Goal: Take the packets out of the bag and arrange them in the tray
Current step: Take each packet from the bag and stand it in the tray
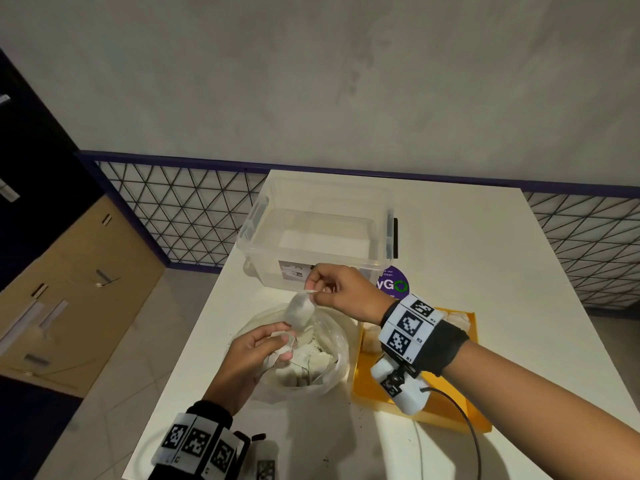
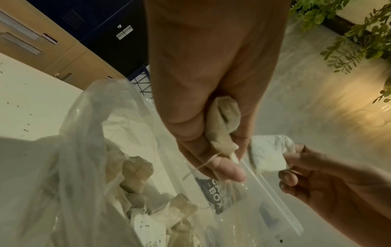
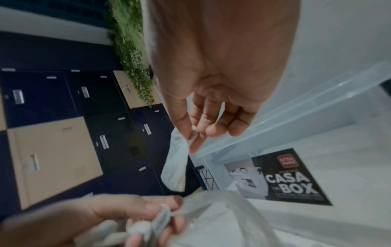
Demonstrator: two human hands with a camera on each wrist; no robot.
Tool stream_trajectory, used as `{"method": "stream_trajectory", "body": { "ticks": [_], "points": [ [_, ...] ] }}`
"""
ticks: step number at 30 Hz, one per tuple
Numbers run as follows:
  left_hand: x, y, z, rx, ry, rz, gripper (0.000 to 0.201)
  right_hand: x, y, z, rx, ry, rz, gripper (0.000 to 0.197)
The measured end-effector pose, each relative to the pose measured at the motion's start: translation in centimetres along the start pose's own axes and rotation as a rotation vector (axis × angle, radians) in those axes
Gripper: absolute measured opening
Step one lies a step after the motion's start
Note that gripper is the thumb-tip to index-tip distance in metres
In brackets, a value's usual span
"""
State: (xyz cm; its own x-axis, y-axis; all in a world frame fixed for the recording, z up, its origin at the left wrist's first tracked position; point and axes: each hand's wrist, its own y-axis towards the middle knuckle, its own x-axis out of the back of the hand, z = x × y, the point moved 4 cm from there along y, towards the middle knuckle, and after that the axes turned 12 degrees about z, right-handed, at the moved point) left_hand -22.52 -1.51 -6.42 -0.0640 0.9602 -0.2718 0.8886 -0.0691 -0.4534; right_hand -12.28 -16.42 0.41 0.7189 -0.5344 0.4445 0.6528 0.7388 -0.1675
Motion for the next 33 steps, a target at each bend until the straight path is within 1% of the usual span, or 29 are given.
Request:
{"method": "stream_trajectory", "body": {
  "ticks": [5, 8, 11, 17, 22, 25, 28, 31, 33],
  "points": [
    [-0.3, 0.2, 0.0, 0.007, 0.007, -0.008, 0.022, -0.4, -0.6, -0.3, -0.017, -0.140, 0.077, 0.013],
    [-0.8, 0.5, 0.2, 0.014, 0.001, -0.011, 0.022, -0.3, -0.9, -0.7, -0.055, -0.211, 0.070, 0.010],
    [-1.3, 0.6, 0.2, 0.003, -0.005, -0.004, 0.020, -0.2, -1.3, -0.9, -0.057, -0.268, 0.069, 0.010],
    [-1.9, 0.8, -0.1, -0.015, -0.050, 0.026, 0.022, 1.0, -2.6, -1.3, -0.075, -0.140, 0.078, 0.014],
    [-3.5, 0.7, -0.5, -0.038, 0.019, 0.125, 0.021, 3.3, -4.7, -1.8, -0.102, -0.018, -0.001, 0.016],
    [-4.4, 0.7, -0.6, -0.054, 0.053, 0.149, 0.022, 4.8, -6.7, -2.8, -0.119, 0.025, -0.058, 0.021],
    [-5.2, 0.9, -0.6, -0.042, 0.072, 0.150, 0.020, 6.6, -9.2, -4.5, -0.217, -0.081, -0.121, 0.011],
    [-5.9, 1.0, -0.7, -0.048, 0.048, 0.163, 0.017, 7.9, -11.7, -6.7, -0.363, -0.365, -0.142, 0.008],
    [-6.3, 1.0, -0.7, -0.052, 0.057, 0.170, 0.017, 8.2, -13.2, -8.0, -0.474, -0.500, -0.139, 0.007]
  ]
}}
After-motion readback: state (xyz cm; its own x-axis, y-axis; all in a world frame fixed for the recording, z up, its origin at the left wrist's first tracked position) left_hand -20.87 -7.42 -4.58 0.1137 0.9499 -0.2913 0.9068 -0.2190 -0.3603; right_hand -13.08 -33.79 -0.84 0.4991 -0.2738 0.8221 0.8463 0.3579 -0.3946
